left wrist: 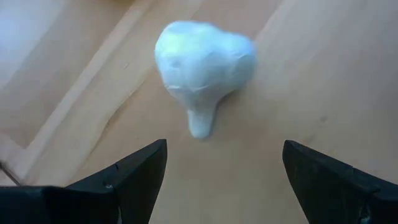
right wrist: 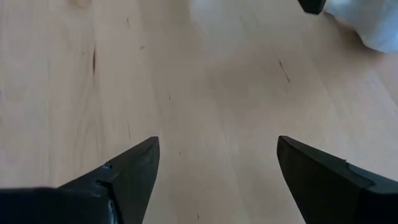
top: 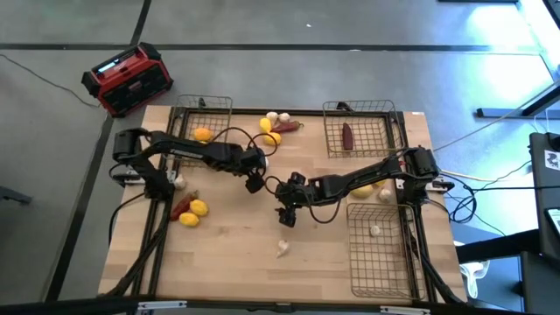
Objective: Sort produce into baskets
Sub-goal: Put the white garlic into the bottom wire basket
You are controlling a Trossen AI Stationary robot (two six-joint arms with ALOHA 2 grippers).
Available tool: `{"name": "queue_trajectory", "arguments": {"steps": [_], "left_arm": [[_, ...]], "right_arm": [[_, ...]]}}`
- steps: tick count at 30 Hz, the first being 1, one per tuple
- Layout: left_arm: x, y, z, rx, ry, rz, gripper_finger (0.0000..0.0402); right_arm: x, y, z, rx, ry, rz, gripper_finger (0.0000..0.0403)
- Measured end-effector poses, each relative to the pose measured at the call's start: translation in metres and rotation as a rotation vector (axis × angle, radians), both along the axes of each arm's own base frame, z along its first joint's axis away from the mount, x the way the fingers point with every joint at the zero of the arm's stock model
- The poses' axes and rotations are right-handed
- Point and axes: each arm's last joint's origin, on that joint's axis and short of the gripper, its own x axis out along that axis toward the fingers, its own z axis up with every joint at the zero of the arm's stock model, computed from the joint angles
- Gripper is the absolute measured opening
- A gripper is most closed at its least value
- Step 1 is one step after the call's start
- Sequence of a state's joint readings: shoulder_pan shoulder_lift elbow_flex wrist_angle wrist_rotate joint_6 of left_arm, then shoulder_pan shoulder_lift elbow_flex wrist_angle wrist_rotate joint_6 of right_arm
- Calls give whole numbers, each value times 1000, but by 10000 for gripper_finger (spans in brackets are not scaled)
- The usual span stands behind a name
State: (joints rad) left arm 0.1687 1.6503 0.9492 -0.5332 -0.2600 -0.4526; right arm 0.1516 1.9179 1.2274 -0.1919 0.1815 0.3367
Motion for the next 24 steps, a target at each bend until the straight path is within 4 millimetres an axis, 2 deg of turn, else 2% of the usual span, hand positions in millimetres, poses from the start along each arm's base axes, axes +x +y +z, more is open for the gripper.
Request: {"name": "queue_trajectory", "arguments": {"steps": [5,15,24], "left_arm": [[2,7,-15,0,50,37,315],[4,19,-19,87,49,55,315],[4,29,-32,29,92,37,313]], "right_arm": [[0,0,0,0,-1,0,319],[1,0,0,1,-8,0,319],[1,0,1,1,-10,0,319]]}}
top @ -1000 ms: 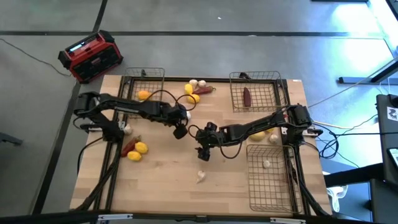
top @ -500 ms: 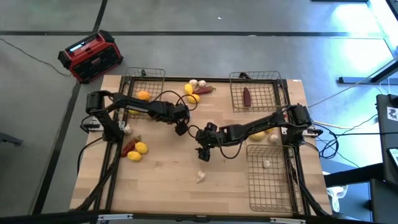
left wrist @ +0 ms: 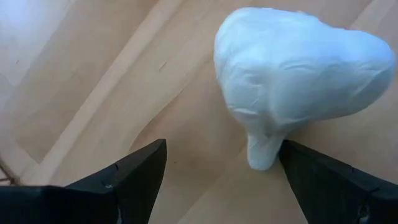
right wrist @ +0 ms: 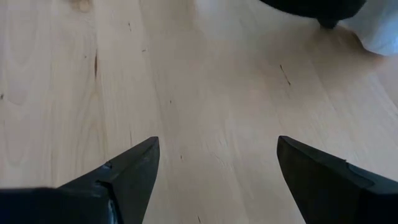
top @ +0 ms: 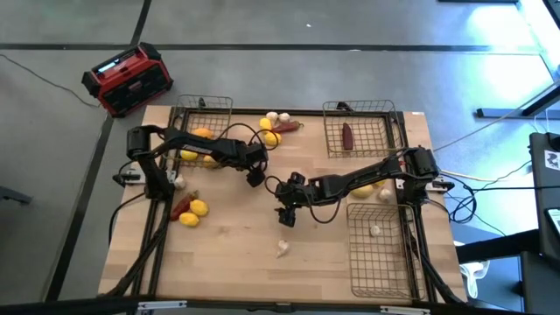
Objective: Sort produce into baskets
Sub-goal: Put the white garlic into the bottom wire basket
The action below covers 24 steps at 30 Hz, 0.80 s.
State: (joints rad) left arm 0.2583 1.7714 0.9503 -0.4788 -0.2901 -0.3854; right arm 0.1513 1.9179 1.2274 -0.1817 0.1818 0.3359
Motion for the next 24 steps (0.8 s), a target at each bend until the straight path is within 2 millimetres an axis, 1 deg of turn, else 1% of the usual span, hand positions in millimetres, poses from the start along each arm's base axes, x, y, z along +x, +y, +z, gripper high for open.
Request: {"name": "queue_trajectory", "arguments": {"steps": [3,6,19,22,24], "left_arm": [[1,0,-3,0,11,-12,297],[2,0,-5,-4,11,-19,267],[7,-4,-5,-22,-18,-106,74],[8,-8,-4,-9,-10,-138,38],[8,-12,-3,2,-10,-151,20]], "right_arm": [[0,0,0,0,-1,0,319],[0,0,0,0,-1,0,319],[1,0,1,18,-12,-19,319],[1,0,1,29,-12,-32,319],[0,0,0,35,0,-43,319]]}}
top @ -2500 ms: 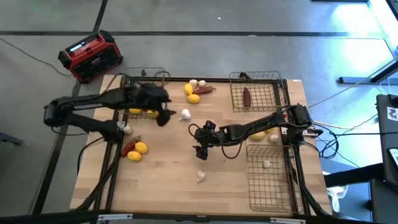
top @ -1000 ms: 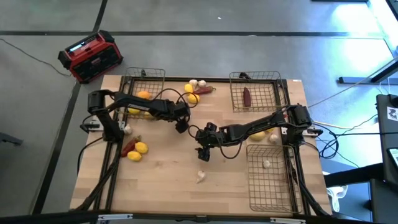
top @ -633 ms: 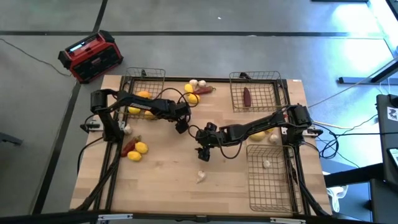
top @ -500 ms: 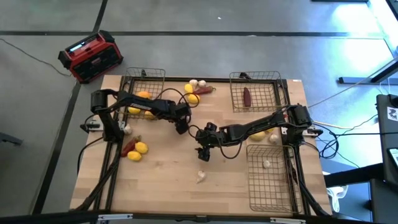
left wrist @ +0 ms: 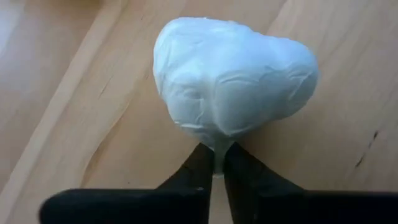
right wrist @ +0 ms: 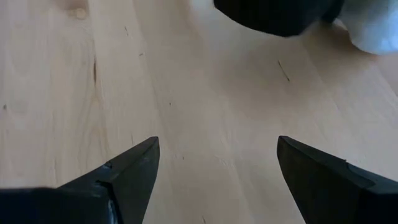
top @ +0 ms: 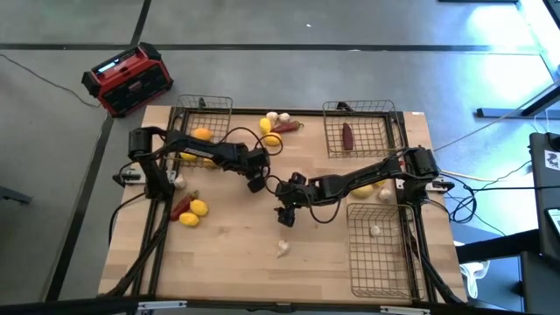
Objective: Sort produce into baskets
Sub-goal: Put the white garlic into the bottom wire basket
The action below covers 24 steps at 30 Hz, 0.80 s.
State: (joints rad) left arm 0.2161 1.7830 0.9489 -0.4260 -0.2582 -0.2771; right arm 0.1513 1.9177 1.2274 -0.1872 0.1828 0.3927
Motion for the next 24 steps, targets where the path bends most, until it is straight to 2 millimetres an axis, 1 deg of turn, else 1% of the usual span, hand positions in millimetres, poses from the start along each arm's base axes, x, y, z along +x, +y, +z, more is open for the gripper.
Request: {"name": "queue_trajectory", "arguments": {"steps": [3,5,10,15,19,21,24], "left_arm": [[0,-10,5,2,-6,-32,8],[1,-19,13,0,-34,-66,8],[1,-45,37,23,-114,-184,23],[1,-74,59,29,-224,-285,27],[3,-96,71,31,-320,-359,28],[5,-107,72,31,-349,-399,28],[5,-117,73,31,-360,-437,28]], "right_arm": [[-5,2,4,9,28,8,319],[-10,6,10,0,43,9,319],[-29,17,33,-79,63,-5,319],[-42,30,56,-153,16,30,319],[-44,41,65,-184,-42,96,319],[-42,43,68,-192,-73,117,319],[-40,43,70,-193,-106,132,319]]}}
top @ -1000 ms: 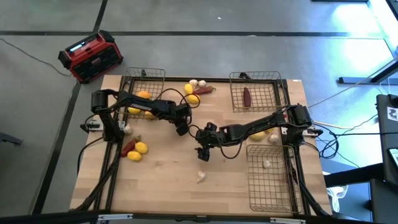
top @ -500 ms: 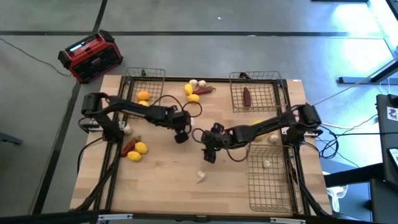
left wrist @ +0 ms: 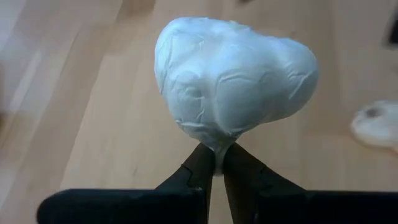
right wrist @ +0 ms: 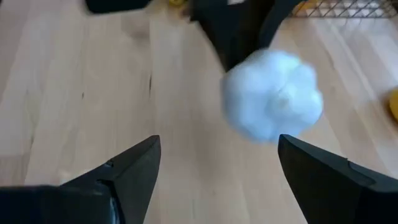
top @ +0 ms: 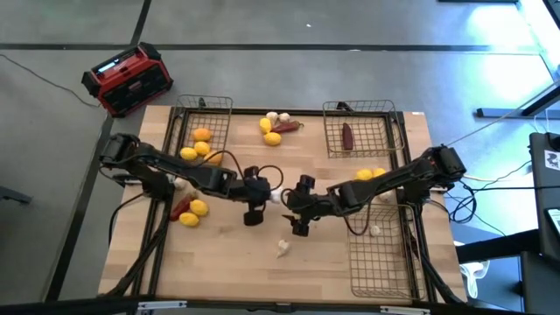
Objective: Sort produce into baskets
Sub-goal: Put the white garlic into the bottom wire basket
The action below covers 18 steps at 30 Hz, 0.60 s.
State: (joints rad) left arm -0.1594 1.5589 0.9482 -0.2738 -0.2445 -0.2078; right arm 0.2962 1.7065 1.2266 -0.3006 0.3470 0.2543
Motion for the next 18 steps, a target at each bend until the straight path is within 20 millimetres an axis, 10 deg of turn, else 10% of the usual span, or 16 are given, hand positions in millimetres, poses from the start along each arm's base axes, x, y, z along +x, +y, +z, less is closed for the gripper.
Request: {"name": "queue_trajectory", "arguments": {"steps": [18], "left_arm": [[1,-17,2,8,-40,-70,29]], "right_arm": [[8,1,6,21,-112,-14,319]]}}
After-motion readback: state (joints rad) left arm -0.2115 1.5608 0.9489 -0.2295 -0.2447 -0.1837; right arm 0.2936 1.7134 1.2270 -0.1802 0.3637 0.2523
